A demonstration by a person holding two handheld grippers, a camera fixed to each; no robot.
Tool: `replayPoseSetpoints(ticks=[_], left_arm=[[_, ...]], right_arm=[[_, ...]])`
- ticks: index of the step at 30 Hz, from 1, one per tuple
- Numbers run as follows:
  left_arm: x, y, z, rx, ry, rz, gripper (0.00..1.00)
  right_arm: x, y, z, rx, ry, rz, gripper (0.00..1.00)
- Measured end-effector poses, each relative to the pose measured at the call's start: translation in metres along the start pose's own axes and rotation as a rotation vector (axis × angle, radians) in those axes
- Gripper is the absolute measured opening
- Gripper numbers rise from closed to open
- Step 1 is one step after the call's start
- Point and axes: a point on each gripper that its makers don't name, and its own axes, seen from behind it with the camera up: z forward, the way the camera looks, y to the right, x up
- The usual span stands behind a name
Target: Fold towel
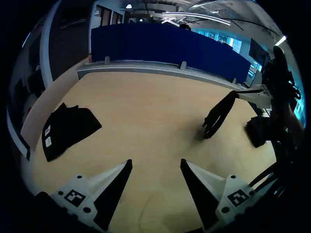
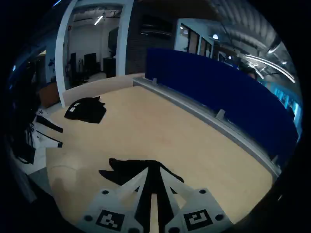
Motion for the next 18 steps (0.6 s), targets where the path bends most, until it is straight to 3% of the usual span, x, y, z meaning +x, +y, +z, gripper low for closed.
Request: replayPoseSetpoints(ticks=[10, 18], left_arm=[[0.012, 0.007, 0.003, -0.011, 0.008, 0.028, 0.92], [0.018, 0.016, 0.006, -0.025, 0.007, 0.037, 0.92]], right_arm=[[0.005, 0.045, -0.036, -0.045, 0.014, 0.028, 0.06], [-0.003, 0.102, -0.071, -0.107, 0.017, 0.074, 0.06]])
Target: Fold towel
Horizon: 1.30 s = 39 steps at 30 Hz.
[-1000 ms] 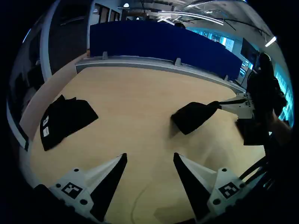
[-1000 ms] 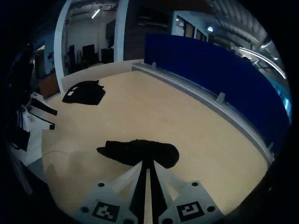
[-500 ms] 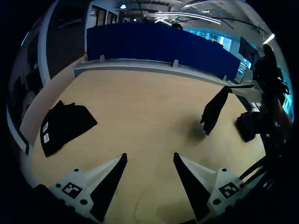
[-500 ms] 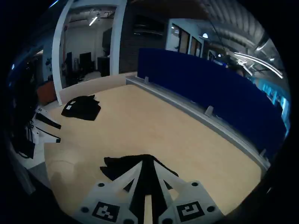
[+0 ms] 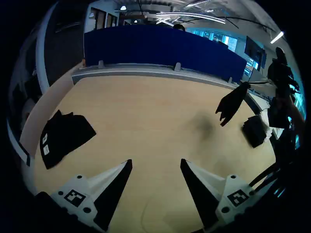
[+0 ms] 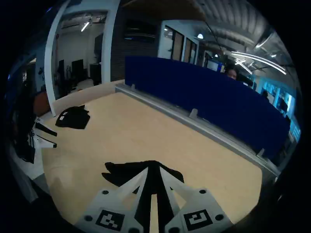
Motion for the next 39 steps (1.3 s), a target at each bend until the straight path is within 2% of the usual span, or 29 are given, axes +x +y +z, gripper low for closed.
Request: replayPoseSetpoints(ticks=[11, 17, 29, 39], left_arm=[[0.009, 0.010, 0.004, -0.005, 0.000, 0.015, 0.92], [0.015, 0.014, 0.005, -0.008, 0.003, 0.018, 0.92], [0.021, 0.024, 0.004, -0.011, 0.005, 0.033, 0.92], [0.019, 0.036, 0.005, -0.018, 0.000, 0.046, 0.92]], right_arm=[[-0.030, 0.092, -0.045, -0.105, -0.043, 0.044, 0.06], [-0.044, 0.126, -0.067, -0.140, -0.069, 0.056, 0.06], [-0.068, 0.168, -0.090, -0.181, -0.090, 0.097, 0.06], [-0.088, 0.177, -0.105, -0.194, -0.112, 0.109, 0.06]])
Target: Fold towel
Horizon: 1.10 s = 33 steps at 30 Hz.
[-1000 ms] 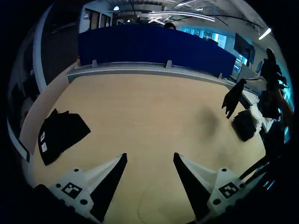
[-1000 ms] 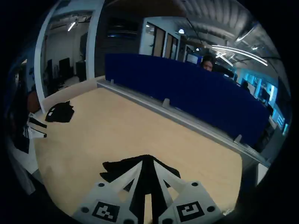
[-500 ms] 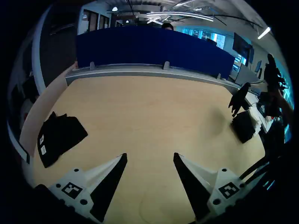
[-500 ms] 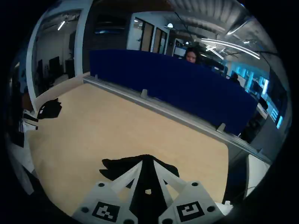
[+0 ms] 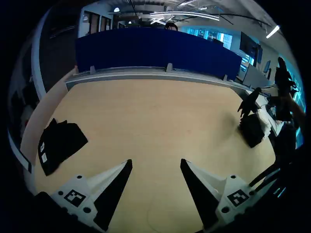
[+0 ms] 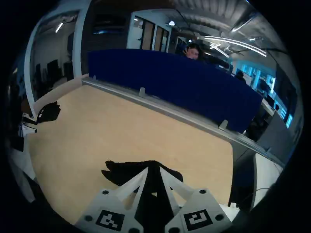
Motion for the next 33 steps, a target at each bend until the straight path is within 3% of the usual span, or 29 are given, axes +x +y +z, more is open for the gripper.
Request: replayPoseSetpoints(ticks=[12, 23, 33], left_arm=[[0.003, 0.017, 0.004, -0.018, -0.006, 0.025, 0.92], [-0.001, 0.028, 0.009, -0.032, -0.022, 0.051, 0.92], [0.001, 0.031, 0.009, -0.031, -0.025, 0.071, 0.92]], right_arm=[[-0.054, 0.017, -0.029, -0.048, -0.041, 0.051, 0.06], [-0.157, 0.023, -0.055, -0.110, -0.137, 0.177, 0.06], [-0.240, 0.011, -0.054, -0.156, -0.234, 0.288, 0.06]])
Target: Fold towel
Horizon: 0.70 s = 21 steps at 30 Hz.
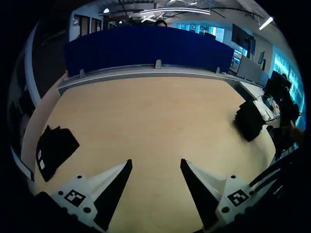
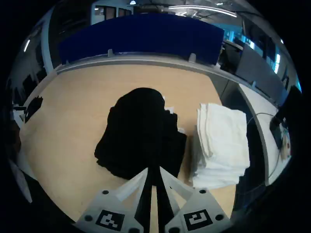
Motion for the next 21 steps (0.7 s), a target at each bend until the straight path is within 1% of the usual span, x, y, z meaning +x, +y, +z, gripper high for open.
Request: replayPoseSetpoints(ticks=[3, 8, 14, 18, 21], left_arm=[[0.000, 0.000, 0.000, 0.002, -0.001, 0.003, 0.92], [-0.001, 0.000, 0.000, 0.005, -0.004, 0.009, 0.92], [0.000, 0.001, -0.001, 0.004, -0.003, 0.008, 0.92], [0.001, 0.002, -0.002, 0.003, -0.001, 0.009, 0.92], [0.001, 0.001, -0.002, 0.004, 0.000, 0.011, 0.92]], right_arm=[[-0.013, 0.002, 0.006, -0.017, -0.020, 0.026, 0.06], [-0.019, 0.007, 0.015, -0.042, -0.032, 0.051, 0.06], [-0.019, 0.007, 0.020, -0.060, -0.038, 0.036, 0.06], [-0.015, 0.007, 0.015, -0.079, -0.023, 0.017, 0.08], [-0.012, 0.010, 0.008, -0.095, -0.010, 0.004, 0.12]])
